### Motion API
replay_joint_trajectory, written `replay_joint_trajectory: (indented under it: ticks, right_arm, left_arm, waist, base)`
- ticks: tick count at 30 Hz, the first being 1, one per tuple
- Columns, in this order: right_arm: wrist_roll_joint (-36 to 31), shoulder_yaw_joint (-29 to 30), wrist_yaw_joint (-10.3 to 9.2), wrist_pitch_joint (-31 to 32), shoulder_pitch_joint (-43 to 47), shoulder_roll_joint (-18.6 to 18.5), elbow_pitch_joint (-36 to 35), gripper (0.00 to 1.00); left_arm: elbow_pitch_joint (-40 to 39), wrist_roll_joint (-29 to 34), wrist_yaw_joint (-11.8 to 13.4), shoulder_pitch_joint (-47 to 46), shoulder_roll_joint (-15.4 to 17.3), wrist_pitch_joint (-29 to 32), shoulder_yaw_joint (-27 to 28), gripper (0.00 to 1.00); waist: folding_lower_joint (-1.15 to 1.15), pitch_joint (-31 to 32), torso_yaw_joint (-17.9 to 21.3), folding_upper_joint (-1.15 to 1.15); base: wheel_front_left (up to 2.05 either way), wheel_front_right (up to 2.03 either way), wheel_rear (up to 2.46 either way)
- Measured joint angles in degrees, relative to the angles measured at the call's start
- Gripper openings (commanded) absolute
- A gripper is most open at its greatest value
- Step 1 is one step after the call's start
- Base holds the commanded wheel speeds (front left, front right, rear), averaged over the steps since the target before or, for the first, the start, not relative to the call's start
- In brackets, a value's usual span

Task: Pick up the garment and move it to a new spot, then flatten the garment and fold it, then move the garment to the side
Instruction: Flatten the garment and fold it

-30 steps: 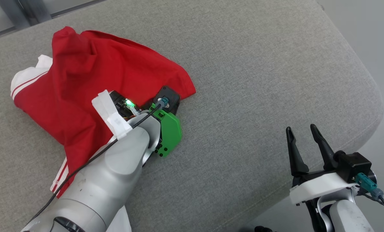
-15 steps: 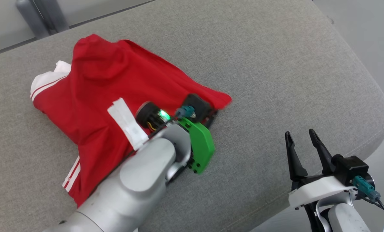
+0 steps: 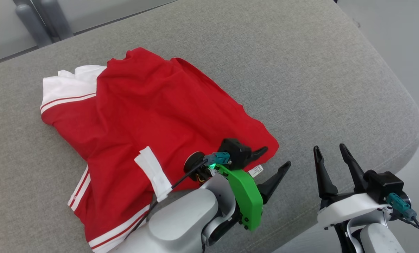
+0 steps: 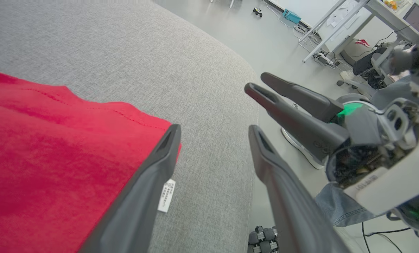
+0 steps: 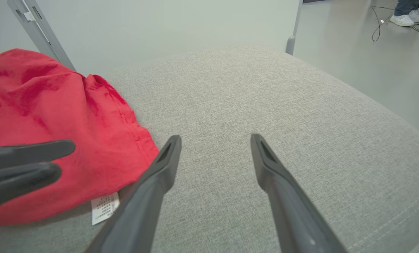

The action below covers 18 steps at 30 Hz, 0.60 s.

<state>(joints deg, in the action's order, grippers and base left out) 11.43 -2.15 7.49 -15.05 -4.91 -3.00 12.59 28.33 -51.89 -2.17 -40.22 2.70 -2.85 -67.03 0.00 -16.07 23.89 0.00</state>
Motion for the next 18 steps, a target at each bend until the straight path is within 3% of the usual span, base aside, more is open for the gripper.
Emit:
replay_joint_trajectory:
  ticks: [3, 5, 8, 11, 12, 18]
  right_arm:
    - [-0.08, 1.09, 0.00, 0.00, 0.57, -0.03, -0.12, 1.00]
    - [-0.46, 1.53, 0.00, 0.00, 1.21, -0.14, -0.35, 1.00]
    - [-0.90, 2.12, 0.00, 0.00, 1.93, -1.05, -1.03, 1.00]
    - [-2.54, 2.94, 0.00, 0.00, 3.36, -2.66, -2.44, 1.00]
    - [-2.96, 3.66, 0.00, 0.00, 3.66, -3.21, -3.64, 1.00]
    - [-4.31, 4.05, 0.00, 0.00, 5.47, -4.88, -5.63, 1.00]
  left_arm:
    - [-0.34, -1.45, 1.62, -0.08, 0.00, -3.59, 0.51, 1.00]
    - [0.76, 0.92, 3.58, -0.63, 0.07, -7.14, 1.01, 1.00]
    - [1.25, 1.81, 5.90, 0.40, 2.04, -10.00, 2.70, 1.00]
    - [-1.74, 3.03, 9.84, 4.49, 5.56, -11.92, 7.54, 1.00]
    - [-4.88, 4.30, 11.73, 7.78, 7.13, -12.10, 11.56, 1.00]
    - [-13.82, 12.74, 14.81, 21.81, 9.77, -12.27, 25.65, 1.00]
  waist:
    - [0.00, 0.26, -0.95, 0.00]
    - [0.00, 0.62, -1.76, 0.00]
    - [0.00, 1.49, -3.27, 0.00]
    - [0.00, 3.20, -5.66, 0.00]
    - [0.00, 4.13, -7.22, 0.00]
    - [0.00, 7.30, -11.75, 0.00]
  base:
    - [0.00, 0.00, 0.00]
    - [0.00, 0.00, 0.00]
    - [0.00, 0.00, 0.00]
    - [0.00, 0.00, 0.00]
    - [0.00, 0.00, 0.00]
    - [0.00, 0.00, 0.00]
